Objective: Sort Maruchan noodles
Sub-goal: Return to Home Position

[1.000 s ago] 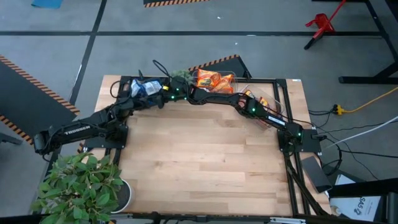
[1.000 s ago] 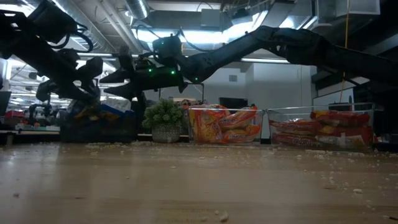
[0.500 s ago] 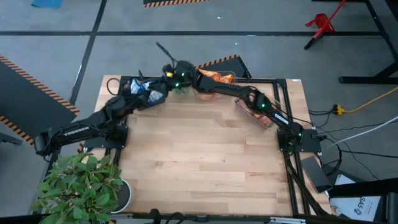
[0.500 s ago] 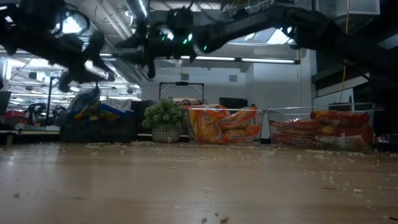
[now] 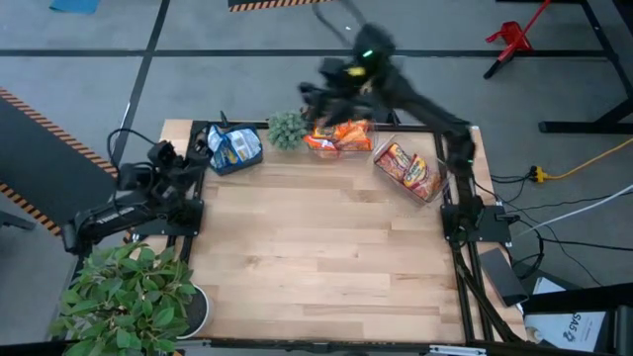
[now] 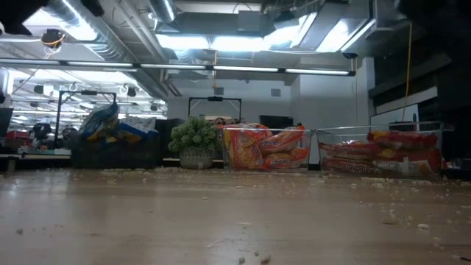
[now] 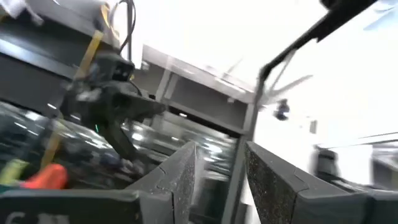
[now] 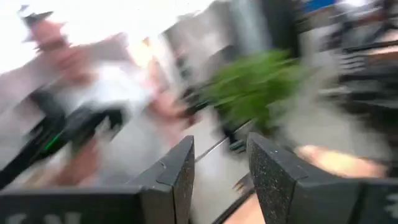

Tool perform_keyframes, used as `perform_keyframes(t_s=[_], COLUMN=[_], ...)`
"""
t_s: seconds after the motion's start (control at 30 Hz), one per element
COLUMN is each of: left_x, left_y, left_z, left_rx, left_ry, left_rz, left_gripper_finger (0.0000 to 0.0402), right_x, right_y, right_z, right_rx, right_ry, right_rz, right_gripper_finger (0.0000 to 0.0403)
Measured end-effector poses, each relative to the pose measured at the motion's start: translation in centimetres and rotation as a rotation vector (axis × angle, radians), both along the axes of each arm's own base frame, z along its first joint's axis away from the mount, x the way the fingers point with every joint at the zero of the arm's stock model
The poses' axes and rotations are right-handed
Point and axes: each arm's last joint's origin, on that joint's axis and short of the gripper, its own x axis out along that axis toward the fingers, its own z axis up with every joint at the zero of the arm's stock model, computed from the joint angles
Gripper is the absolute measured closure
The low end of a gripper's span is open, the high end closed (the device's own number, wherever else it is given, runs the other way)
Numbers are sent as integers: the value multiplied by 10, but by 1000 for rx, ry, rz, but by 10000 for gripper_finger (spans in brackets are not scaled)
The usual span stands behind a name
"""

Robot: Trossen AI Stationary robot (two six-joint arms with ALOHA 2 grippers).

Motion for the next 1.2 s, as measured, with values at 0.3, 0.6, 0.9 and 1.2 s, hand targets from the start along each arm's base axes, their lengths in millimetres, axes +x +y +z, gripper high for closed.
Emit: perform_keyframes(t_s=[0.3,0.6,0.9,1.2], left_x=[-13,-23,-30,-10], left_y=[-8,2,-5,0], left_z=[20,5,1,-33], left_rx=[-4,-271,-251,-335], left_ry=[109,517,560,633], left_rz=[-18,510,439,188], left_gripper_finger=[269,269,269,269], right_x=[-179,-260,-313,-309], right_y=[18,46,55,96], right_z=[36,27,-99,-213], right_rx=[-273,-282,-91,-10], right_ry=[98,37,-5,55], right_rz=[-301,-340,-453,-266], right_gripper_finger=[269,269,269,269])
